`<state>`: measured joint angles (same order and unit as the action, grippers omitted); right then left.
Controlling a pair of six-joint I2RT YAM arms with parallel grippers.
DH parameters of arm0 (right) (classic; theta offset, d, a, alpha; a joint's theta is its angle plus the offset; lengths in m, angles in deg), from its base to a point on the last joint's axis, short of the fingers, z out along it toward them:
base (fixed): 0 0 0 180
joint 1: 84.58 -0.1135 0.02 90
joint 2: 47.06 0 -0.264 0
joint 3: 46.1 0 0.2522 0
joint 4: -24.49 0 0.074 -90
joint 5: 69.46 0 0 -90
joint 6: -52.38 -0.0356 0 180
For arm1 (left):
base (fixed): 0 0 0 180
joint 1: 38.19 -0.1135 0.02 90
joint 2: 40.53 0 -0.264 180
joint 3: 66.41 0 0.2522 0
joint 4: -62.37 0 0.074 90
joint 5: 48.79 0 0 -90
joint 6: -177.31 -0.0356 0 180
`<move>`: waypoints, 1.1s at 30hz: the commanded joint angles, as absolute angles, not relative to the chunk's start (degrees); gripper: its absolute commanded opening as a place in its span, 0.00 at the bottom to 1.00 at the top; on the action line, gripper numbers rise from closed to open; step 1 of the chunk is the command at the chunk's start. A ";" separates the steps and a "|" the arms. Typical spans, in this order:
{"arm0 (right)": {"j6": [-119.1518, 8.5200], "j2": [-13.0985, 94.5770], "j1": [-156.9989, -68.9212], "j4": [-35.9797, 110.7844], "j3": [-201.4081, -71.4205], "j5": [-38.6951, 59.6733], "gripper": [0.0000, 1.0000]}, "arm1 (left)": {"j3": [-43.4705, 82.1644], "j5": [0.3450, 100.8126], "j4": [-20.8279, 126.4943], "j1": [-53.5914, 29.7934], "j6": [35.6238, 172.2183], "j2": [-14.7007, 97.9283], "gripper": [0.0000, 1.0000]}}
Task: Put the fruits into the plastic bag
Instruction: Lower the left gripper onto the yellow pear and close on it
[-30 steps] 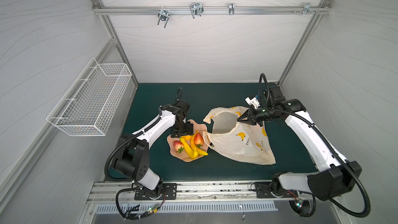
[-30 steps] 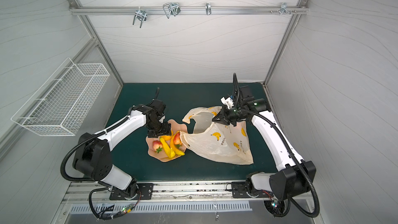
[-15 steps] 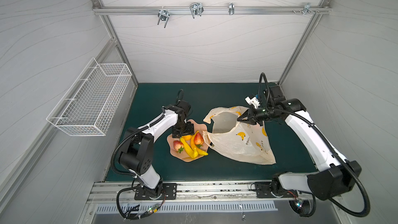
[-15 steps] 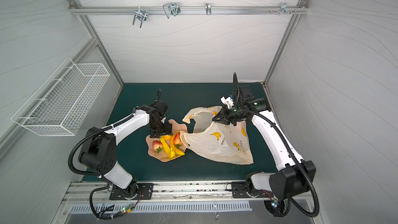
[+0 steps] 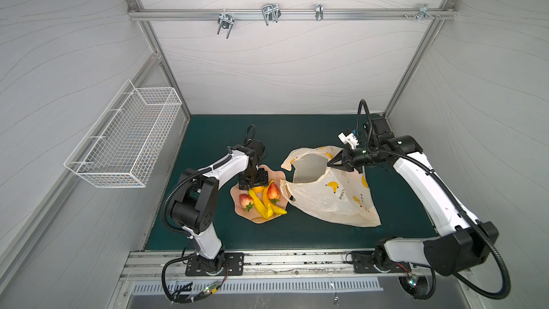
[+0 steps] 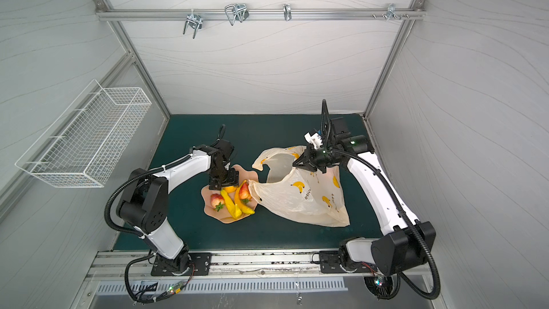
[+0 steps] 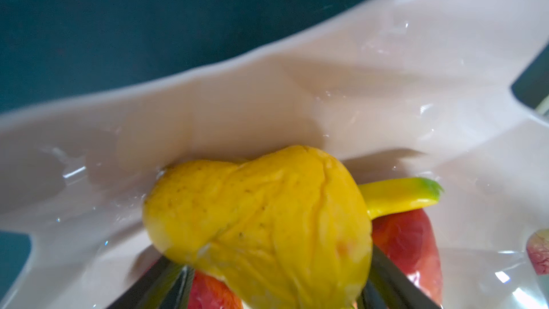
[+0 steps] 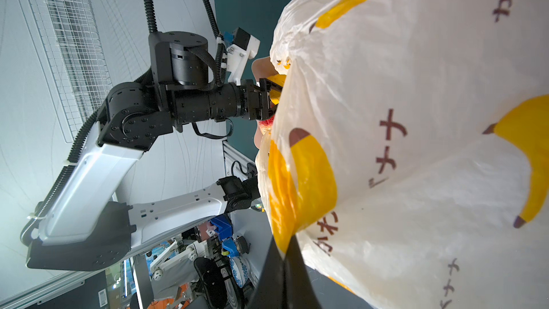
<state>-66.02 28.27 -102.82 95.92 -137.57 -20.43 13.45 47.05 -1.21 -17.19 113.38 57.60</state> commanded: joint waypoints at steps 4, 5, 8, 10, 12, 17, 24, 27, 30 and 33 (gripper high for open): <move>-64.85 28.20 -102.42 97.84 -138.17 -20.67 0.00 | 17.21 45.25 -0.23 -17.62 111.30 59.79 0.76; -64.78 28.28 -102.43 97.83 -138.17 -20.64 0.00 | 17.39 45.25 -0.32 -17.62 110.96 60.13 0.76; -64.82 28.44 -102.49 97.75 -138.24 -20.70 0.00 | 17.92 45.42 -0.61 -17.62 109.93 60.75 0.72; -64.85 28.68 -102.50 97.68 -138.37 -20.70 0.00 | 17.90 45.69 -0.58 -17.62 109.29 60.84 0.69; -64.88 28.85 -102.47 97.75 -138.60 -20.73 0.00 | 17.77 45.97 -0.77 -17.62 108.95 60.45 0.67; -64.85 29.06 -102.43 97.75 -138.94 -20.77 0.00 | 17.08 46.40 -0.80 -17.62 108.43 58.73 0.62; -64.80 29.49 -102.50 97.78 -139.27 -20.79 0.00 | 17.19 46.69 -1.53 -17.62 108.32 56.17 0.56; -64.78 29.45 -102.50 97.76 -139.34 -20.77 0.00 | 17.22 46.89 -2.01 -17.62 108.40 54.78 0.55; -64.69 29.41 -102.50 97.76 -139.17 -20.70 0.00 | 17.23 47.18 -2.71 -17.60 108.43 53.37 0.54; -64.69 29.17 -102.45 97.75 -139.00 -20.69 0.00 | 17.03 47.30 -3.30 -17.57 108.32 52.12 0.53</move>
